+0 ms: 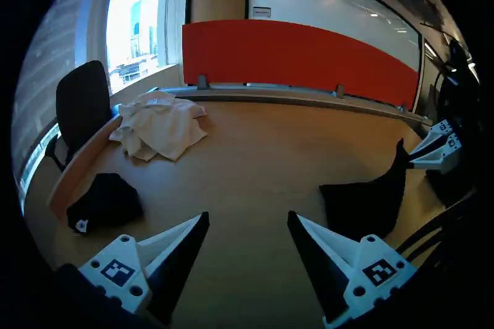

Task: Fold towel

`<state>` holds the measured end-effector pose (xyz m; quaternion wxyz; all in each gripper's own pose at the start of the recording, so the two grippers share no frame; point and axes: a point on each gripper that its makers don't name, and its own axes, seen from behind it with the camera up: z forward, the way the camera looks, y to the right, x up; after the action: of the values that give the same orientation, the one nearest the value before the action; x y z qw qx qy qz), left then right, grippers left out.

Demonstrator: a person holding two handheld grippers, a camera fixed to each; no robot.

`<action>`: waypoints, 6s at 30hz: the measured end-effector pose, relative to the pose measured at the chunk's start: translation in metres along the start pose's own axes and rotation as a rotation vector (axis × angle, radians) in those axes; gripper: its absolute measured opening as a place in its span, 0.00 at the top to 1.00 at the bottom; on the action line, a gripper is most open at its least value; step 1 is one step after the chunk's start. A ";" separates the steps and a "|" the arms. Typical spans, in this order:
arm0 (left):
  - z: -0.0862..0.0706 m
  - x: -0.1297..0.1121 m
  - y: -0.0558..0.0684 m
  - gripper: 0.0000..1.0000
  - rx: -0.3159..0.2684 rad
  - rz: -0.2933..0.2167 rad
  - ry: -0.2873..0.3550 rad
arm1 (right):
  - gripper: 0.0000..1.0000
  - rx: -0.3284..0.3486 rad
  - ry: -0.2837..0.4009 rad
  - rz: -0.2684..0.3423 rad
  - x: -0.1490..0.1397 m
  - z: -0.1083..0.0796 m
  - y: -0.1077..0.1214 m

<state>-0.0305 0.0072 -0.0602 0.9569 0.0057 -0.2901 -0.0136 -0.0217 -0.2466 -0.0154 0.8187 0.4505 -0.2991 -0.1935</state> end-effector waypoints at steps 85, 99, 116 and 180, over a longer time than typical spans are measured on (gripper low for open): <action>-0.002 -0.011 0.004 0.06 -0.009 0.016 -0.014 | 0.40 0.033 -0.205 0.215 -0.131 0.034 -0.064; -0.003 -0.010 0.003 0.06 -0.009 0.018 -0.013 | 0.80 0.012 -0.193 0.249 -0.132 0.036 -0.064; -0.004 -0.010 0.002 0.06 -0.011 0.020 -0.010 | 0.94 -0.003 -0.175 0.246 -0.125 0.030 -0.061; -0.003 0.016 0.015 0.06 -0.043 0.053 0.022 | 0.94 -0.190 0.110 0.242 0.044 -0.109 0.084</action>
<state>-0.0150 0.0215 -0.0529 0.9599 -0.0227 -0.2793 0.0057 0.0878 -0.1612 0.0251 0.8900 0.3417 -0.2864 -0.0961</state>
